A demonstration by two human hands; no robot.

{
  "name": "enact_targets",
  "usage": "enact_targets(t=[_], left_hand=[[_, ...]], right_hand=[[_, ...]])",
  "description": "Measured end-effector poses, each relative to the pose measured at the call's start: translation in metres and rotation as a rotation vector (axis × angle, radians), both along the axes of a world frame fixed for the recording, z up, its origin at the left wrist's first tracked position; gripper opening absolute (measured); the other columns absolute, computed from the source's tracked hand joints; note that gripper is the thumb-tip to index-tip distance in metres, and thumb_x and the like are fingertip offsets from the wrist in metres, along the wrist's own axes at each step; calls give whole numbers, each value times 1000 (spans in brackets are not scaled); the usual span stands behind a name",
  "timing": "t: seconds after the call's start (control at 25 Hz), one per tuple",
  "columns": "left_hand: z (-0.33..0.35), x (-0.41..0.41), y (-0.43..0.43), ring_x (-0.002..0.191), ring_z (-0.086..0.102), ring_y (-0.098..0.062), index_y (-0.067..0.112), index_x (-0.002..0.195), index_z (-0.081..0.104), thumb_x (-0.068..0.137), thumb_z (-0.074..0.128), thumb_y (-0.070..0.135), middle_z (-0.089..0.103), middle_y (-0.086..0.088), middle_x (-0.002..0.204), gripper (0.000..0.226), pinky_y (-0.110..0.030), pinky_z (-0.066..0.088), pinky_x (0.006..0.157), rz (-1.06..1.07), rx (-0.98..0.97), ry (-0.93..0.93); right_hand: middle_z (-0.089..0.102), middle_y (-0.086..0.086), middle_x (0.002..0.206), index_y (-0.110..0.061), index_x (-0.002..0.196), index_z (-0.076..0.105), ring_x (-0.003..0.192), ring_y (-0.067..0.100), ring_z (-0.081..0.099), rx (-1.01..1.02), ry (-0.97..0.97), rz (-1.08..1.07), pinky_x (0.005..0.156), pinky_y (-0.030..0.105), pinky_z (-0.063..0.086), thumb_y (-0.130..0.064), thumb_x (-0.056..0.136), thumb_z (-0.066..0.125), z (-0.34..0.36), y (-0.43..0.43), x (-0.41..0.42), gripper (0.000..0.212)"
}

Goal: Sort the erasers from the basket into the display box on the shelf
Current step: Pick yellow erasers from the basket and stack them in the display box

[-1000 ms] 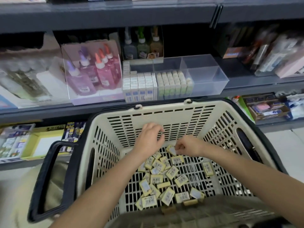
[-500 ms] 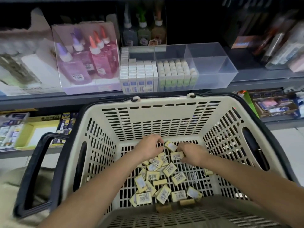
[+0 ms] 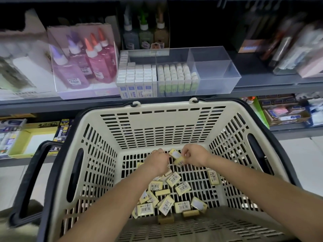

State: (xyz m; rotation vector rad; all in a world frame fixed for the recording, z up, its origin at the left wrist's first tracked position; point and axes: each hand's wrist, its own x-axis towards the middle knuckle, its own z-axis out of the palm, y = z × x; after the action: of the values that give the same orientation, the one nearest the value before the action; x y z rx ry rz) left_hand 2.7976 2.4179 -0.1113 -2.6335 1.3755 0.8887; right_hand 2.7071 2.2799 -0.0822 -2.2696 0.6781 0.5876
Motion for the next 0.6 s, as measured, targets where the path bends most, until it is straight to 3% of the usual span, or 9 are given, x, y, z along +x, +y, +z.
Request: enact_targets(t=[0.16, 0.28, 0.36, 0.48, 0.6], left_hand=[[0, -6, 7, 113, 48, -25, 15, 125, 47, 82, 63, 27, 46, -8, 119, 47, -38, 45, 89, -81, 27, -44], [3, -8, 7, 114, 44, -25, 17, 124, 49, 81, 66, 27, 42, -8, 118, 48, -38, 44, 92, -89, 46, -30], [3, -9, 6, 112, 44, -24, 18, 121, 49, 80, 68, 25, 43, -7, 119, 46, -38, 45, 92, -104, 26, -43], [3, -11, 5, 107, 52, -23, 16, 120, 47, 80, 68, 19, 50, -6, 119, 45, -35, 47, 85, -102, -12, -37], [3, -5, 10, 102, 55, -24, 12, 117, 53, 82, 68, 22, 52, -7, 118, 39, -31, 44, 79, -10, -34, 86]], right_hand=[[60, -1, 86, -12, 99, 65, 69, 9, 50, -25, -22, 36, 56, 19, 39, -15, 84, 67, 25, -2, -1, 16], [53, -7, 80, -15, 98, 63, 64, 5, 46, -41, -57, 55, 53, 17, 37, -16, 84, 67, 39, -3, -7, 15], [55, -5, 85, -17, 98, 62, 67, 6, 48, -35, -82, 51, 57, 18, 41, -17, 83, 68, 48, -5, -11, 17], [64, 6, 94, -21, 90, 60, 77, 15, 56, 40, -114, -12, 76, 31, 50, -14, 83, 67, 56, -11, -16, 13], [64, 10, 86, -19, 86, 57, 74, 18, 58, 151, -135, -106, 74, 34, 50, -5, 84, 65, 61, -16, -16, 16]])
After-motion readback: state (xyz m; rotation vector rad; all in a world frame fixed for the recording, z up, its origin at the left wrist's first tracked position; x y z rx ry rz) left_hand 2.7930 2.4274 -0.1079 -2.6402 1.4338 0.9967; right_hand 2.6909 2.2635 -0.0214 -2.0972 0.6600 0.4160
